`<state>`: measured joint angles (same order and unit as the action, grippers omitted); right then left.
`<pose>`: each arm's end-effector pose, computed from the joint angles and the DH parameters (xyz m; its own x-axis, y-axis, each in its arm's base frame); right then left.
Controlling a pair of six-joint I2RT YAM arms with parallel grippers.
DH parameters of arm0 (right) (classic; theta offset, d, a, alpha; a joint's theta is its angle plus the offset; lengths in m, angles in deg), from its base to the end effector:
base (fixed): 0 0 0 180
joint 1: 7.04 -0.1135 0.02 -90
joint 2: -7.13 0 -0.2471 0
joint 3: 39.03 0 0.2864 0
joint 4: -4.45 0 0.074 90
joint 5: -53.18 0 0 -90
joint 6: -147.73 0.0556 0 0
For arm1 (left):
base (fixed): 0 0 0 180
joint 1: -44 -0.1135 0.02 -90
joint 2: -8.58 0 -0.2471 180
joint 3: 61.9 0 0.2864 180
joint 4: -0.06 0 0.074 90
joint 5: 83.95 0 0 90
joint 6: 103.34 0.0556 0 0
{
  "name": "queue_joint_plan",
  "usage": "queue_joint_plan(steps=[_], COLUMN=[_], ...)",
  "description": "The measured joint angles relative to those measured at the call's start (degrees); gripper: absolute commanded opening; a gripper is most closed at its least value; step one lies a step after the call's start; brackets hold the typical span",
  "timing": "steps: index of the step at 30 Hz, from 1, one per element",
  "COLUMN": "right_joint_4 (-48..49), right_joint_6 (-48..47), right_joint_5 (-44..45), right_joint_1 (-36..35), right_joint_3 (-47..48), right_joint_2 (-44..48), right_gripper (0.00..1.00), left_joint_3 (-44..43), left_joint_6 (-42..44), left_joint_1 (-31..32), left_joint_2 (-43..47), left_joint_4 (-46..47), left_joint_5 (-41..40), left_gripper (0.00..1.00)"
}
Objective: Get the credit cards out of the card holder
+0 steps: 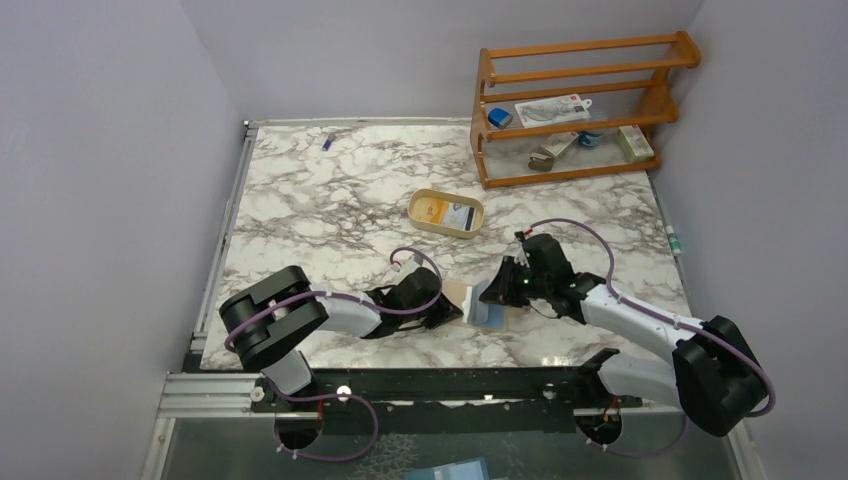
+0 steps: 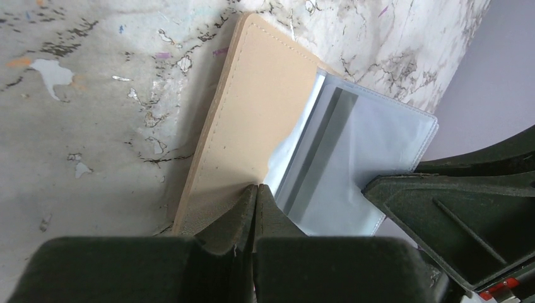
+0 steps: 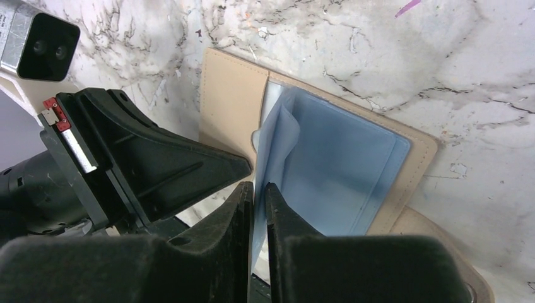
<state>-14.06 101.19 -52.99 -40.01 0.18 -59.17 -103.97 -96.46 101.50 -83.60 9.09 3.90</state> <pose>0.2137 0.1571 0.1183 -0.9070 0.1991 -0.3710 -0.0857 0.7753 0.6257 0.1687 -0.2609 0.0555 -0.8639 -0.4903 -0.1148 -0.2514 0.6174 -0.7454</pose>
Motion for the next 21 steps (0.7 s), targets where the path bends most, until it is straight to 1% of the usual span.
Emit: queue_joint_plan(steps=[2, 5, 7, 8, 11, 14, 18, 21], right_joint_4=[0.2, 0.4, 0.3, 0.4, 1.0, 2.4, 5.0, 6.7], right_joint_6=[0.0, 0.1, 0.3, 0.3, 0.5, 1.0, 2.1, 2.8], right_joint_5=[-0.1, -0.9, -1.8, -2.3, -3.5, -4.5, -5.8, -6.4], right_joint_1=[-0.1, -0.1, -0.3, -0.4, -0.7, -0.8, -0.8, -0.8], right_joint_3=[0.0, 0.1, 0.4, 0.7, 1.5, 1.6, 1.1, 0.6], right_joint_2=[0.0, 0.0, 0.0, 0.0, -0.3, -1.5, -2.7, -3.5], right_gripper=[0.3, 0.5, 0.56, 0.57, 0.57, 0.53, 0.41, 0.29], left_joint_3=[0.0, 0.0, 0.0, 0.0, -0.2, -0.4, -0.4, -0.4], left_joint_6=[0.1, 0.4, 0.6, 0.7, 0.9, 1.0, 1.1, 1.3], left_joint_1=[0.0, 0.0, 0.0, 0.0, 0.0, 0.0, 0.0, 0.0], left_joint_2=[0.0, 0.0, 0.0, 0.0, -0.5, -1.0, -1.0, -1.0], left_joint_4=[0.0, 0.0, 0.1, 0.1, 0.8, 1.3, 1.5, 1.5], left_joint_5=[0.0, 0.0, 0.0, 0.0, 0.2, 0.2, 0.3, 0.3], left_gripper=[0.0, 0.0, 0.0, 0.0, 0.0, 0.0, 0.0, 0.0])
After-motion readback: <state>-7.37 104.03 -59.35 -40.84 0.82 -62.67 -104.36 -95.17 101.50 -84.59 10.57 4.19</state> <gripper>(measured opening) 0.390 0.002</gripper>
